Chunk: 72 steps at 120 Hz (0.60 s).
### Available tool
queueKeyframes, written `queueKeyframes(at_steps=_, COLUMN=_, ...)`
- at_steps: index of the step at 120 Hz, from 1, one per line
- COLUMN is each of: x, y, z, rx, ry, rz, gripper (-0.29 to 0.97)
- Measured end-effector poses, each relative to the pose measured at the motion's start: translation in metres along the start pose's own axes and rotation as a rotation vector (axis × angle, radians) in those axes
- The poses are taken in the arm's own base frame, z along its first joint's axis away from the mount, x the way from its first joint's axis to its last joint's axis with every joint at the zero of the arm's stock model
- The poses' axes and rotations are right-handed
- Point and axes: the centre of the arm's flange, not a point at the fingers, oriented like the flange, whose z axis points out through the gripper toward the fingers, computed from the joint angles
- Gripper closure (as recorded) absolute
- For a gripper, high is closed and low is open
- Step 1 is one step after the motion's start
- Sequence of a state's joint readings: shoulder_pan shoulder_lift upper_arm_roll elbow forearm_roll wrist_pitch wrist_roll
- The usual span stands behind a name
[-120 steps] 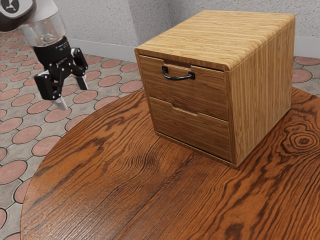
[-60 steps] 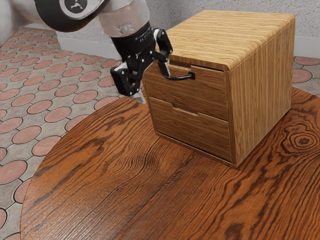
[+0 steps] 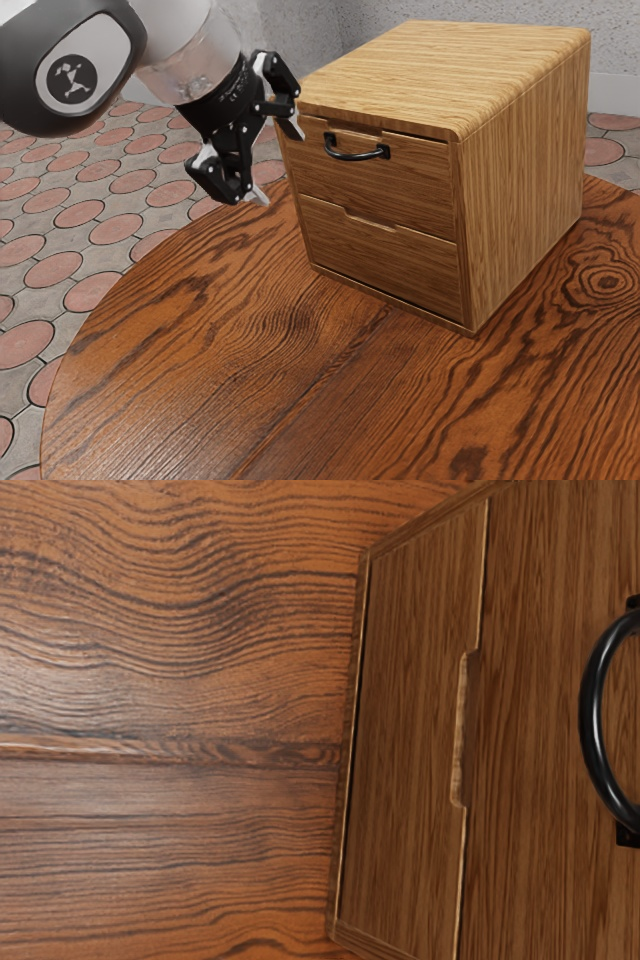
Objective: Pull the drawer handle with one arm to open the drawer
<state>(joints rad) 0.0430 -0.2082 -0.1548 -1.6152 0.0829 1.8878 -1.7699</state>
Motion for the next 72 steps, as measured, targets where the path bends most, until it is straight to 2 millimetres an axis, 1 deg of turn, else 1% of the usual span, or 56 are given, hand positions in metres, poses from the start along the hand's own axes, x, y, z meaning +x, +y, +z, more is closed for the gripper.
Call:
queueKeyframes(at_steps=8, x=0.017, y=0.005, z=0.005, rx=-0.046, ry=-0.018, rz=-0.024, gripper=0.11)
queueKeyframes(at_steps=20, x=0.033, y=0.010, z=0.011, rx=-0.094, ry=-0.030, rz=-0.036, gripper=0.11)
queueKeyframes(at_steps=30, x=0.048, y=0.005, z=0.025, rx=-0.109, ry=-0.033, rz=-0.047, gripper=0.12)
queueKeyframes(at_steps=50, x=0.056, y=0.004, z=0.035, rx=-0.152, ry=-0.043, rz=-0.035, gripper=0.15)
queueKeyframes(at_steps=61, x=0.057, y=0.000, z=0.045, rx=-0.167, ry=-0.050, rz=-0.026, gripper=0.17)
queueKeyframes(at_steps=72, x=0.063, y=-0.016, z=0.054, rx=-0.186, ry=-0.048, rz=-0.023, gripper=0.19)
